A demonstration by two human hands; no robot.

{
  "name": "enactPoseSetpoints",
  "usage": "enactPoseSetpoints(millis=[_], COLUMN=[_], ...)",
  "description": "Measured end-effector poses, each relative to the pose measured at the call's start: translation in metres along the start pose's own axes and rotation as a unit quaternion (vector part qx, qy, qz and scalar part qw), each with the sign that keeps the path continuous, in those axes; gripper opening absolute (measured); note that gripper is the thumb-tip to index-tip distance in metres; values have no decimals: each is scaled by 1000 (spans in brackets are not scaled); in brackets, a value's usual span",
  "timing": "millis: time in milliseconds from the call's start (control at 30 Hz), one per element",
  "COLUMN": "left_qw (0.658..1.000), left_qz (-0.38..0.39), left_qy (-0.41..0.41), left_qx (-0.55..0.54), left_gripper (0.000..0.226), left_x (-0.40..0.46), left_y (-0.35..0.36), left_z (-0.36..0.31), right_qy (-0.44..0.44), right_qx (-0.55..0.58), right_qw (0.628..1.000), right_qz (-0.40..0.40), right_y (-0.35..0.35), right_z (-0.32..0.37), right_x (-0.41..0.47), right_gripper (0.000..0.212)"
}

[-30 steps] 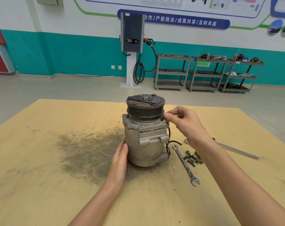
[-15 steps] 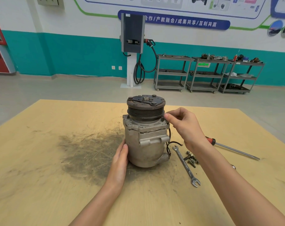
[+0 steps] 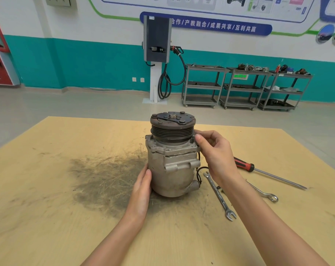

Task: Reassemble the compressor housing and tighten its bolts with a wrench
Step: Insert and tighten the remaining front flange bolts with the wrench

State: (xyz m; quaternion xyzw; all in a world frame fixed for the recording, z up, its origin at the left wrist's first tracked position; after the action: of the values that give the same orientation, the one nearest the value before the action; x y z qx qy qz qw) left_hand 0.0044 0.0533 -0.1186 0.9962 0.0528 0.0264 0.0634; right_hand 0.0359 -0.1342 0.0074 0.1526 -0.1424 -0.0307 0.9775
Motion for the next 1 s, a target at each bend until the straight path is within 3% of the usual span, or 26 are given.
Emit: enactPoseSetpoints(millis=[133,400,600,733,1000], left_qw=[1000,1000,1000,1000,1000], left_qz=[1,5,1,-2,2], left_qy=[0,11,12,11,10], left_qx=[2,-1,-12,-25,-28], left_gripper=[76,90,94,93,95], left_x=[0,-1,-1,-1,-1], left_y=[0,0,0,1,1], left_z=[-1,-2,-2,-2,-3], right_qy=[1,-11,8,-3,-2], right_qx=[15,-22,-12,-15,-4], right_qw=[1000,1000,999,1000,999], right_qz=[16,-4,29,7,37], right_y=[-1,0,-4,-2,-5], right_z=[-1,1,-1,0,-4], right_x=[-2,4,1,4,1], right_gripper=[16,5,19,2,17])
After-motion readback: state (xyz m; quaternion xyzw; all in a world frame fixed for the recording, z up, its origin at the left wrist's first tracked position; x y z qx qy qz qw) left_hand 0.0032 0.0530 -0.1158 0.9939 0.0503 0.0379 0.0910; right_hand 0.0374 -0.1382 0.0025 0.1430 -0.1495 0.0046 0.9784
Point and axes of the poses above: each hand's wrist, its own x-axis towards the middle knuckle, its own y-axis out of the palm, z = x × y, the point moved 3 cm from there along x, towards the middle knuckle, and after that the axes turned 13 degrees about x, right-handed, at the moved point
